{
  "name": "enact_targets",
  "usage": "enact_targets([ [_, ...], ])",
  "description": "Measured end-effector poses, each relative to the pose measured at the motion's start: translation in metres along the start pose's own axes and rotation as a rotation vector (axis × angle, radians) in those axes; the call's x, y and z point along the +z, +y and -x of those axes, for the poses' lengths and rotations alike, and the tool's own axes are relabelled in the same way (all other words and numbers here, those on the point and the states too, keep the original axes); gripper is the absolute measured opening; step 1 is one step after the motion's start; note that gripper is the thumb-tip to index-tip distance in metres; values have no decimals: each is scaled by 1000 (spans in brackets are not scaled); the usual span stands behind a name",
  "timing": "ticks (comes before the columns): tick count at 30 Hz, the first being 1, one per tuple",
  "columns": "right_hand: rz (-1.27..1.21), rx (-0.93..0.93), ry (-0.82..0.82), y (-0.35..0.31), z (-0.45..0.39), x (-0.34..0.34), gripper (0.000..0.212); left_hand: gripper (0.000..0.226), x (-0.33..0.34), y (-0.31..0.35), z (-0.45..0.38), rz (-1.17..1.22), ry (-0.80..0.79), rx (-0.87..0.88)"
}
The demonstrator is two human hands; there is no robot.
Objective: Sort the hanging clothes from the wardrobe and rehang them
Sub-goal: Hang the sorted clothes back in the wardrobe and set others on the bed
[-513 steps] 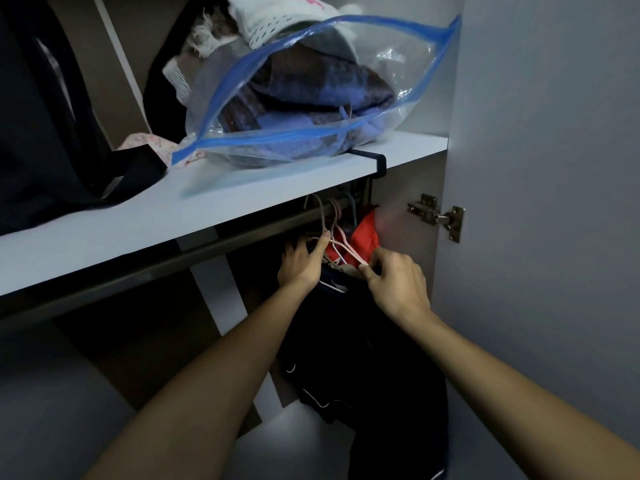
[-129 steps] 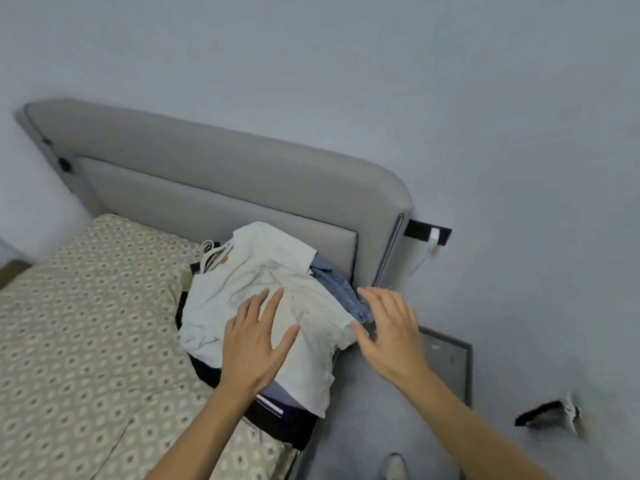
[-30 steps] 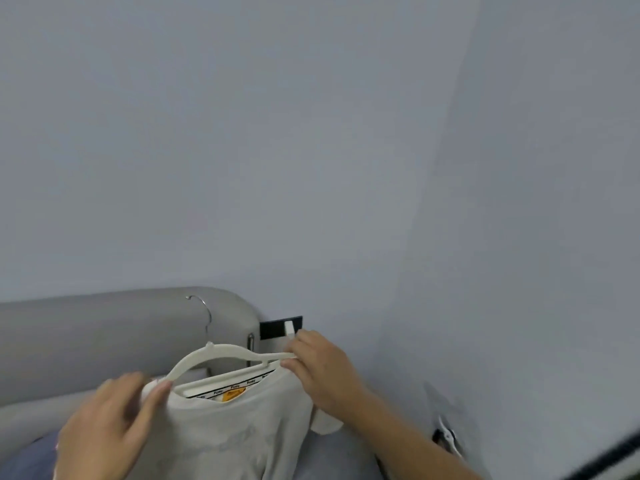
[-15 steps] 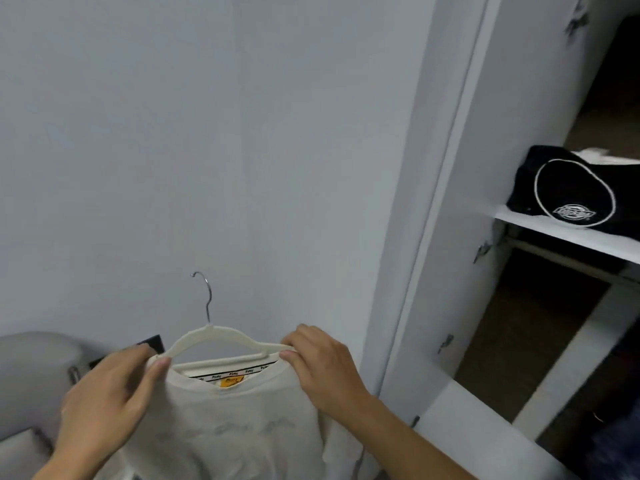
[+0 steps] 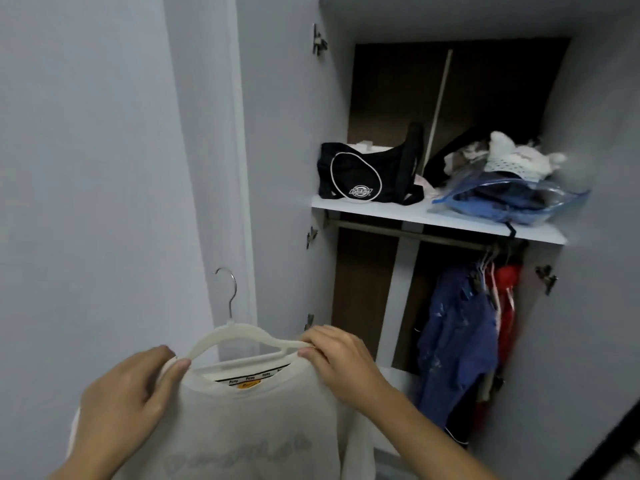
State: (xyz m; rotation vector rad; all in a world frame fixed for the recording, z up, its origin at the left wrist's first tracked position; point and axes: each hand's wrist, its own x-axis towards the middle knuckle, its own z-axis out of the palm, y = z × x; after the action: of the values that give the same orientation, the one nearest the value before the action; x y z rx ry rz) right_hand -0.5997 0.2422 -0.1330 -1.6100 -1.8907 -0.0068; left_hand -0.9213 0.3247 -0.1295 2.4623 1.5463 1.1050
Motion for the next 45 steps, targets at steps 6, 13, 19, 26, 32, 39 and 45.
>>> enact_targets([
  [6,-40,229,108,55,61,-51,11,38,56,75,-25,105,-121,214],
  [13,-1,402,180,110,122,-98,11,44,134,152,-45,242,-232,370],
  [19,67,463,180,159,146,-144,12,35,203,223,-70,324,-272,452],
  [26,166,547,183,212,158,-172,10,26,274,284,-92,377,-358,506],
  [32,203,578,205,252,160,-180,8,18,335,322,-125,446,-429,571],
  [39,190,711,283,337,135,-171,10,19,448,370,-184,512,-357,709],
  [45,202,824,329,400,96,-149,12,47,538,395,-236,431,-302,766],
])
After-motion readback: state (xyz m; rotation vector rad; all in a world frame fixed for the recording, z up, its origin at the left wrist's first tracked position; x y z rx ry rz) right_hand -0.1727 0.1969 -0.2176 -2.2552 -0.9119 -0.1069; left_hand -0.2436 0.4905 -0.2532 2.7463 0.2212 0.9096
